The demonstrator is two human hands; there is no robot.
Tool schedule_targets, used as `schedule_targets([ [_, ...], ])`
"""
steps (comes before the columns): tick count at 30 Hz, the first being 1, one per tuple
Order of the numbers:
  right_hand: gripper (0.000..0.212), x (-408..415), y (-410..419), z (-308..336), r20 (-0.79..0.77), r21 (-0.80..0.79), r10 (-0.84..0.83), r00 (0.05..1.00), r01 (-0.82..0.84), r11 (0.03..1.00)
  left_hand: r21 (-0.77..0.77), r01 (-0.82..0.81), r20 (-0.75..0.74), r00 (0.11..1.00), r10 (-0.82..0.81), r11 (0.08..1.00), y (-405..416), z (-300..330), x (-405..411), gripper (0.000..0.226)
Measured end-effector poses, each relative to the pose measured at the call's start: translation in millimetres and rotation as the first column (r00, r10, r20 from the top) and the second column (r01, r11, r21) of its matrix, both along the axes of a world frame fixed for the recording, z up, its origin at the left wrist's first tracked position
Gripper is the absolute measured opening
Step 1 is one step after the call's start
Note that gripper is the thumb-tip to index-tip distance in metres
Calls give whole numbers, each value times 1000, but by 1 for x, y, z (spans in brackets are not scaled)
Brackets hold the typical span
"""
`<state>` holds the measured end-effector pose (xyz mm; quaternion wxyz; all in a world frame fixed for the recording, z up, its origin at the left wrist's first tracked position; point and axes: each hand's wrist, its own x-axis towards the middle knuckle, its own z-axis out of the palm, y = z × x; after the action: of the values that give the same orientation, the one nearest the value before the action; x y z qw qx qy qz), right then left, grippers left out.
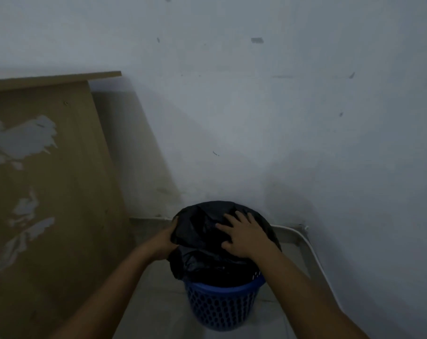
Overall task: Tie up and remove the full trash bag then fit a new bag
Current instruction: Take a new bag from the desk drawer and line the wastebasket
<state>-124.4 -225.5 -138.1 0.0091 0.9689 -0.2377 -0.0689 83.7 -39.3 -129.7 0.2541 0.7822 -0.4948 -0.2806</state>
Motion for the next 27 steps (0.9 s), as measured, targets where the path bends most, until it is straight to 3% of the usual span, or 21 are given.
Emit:
schedule_targets([
  [2,75,2,-7,-7,-16,-52,-158,987,157,986,29,20,-3,1000,-20,999,1,2,2,114],
  [5,80,1,-11,-15,51,-131,-229,972,234,963,75,-37,-96,994,44,996,0,1,5,121],
  [9,61,8,-11,-20,141,-164,-337,931,358,919,196,-30,-86,995,48,980,-5,2,11,154],
  [10,58,10,-10,-20,167,-162,-360,918,386,908,170,-66,-75,994,80,983,-7,0,12,148],
  [13,50,14,-12,-20,341,-158,-333,879,403,901,16,-393,-40,919,393,920,-14,-11,11,92],
  [15,47,20,-19,-25,401,-189,-203,894,297,936,-130,-430,36,898,438,893,-16,-22,12,82],
  [17,53,25,-24,-33,323,-135,-110,940,161,978,-181,-269,163,940,299,946,-17,-32,15,86],
  [18,57,26,-26,-37,259,-69,-111,960,133,989,-126,-183,192,960,205,975,-17,-35,17,91],
  [21,78,24,-29,-47,27,69,-106,994,104,992,78,-57,91,995,49,995,-23,-38,20,100],
  [24,91,22,-30,-48,-128,125,-75,989,91,988,87,-94,158,984,79,992,-28,-36,17,105],
  [27,69,23,-27,-41,46,74,-132,990,129,989,-135,-216,194,951,240,967,-30,-32,8,90],
])
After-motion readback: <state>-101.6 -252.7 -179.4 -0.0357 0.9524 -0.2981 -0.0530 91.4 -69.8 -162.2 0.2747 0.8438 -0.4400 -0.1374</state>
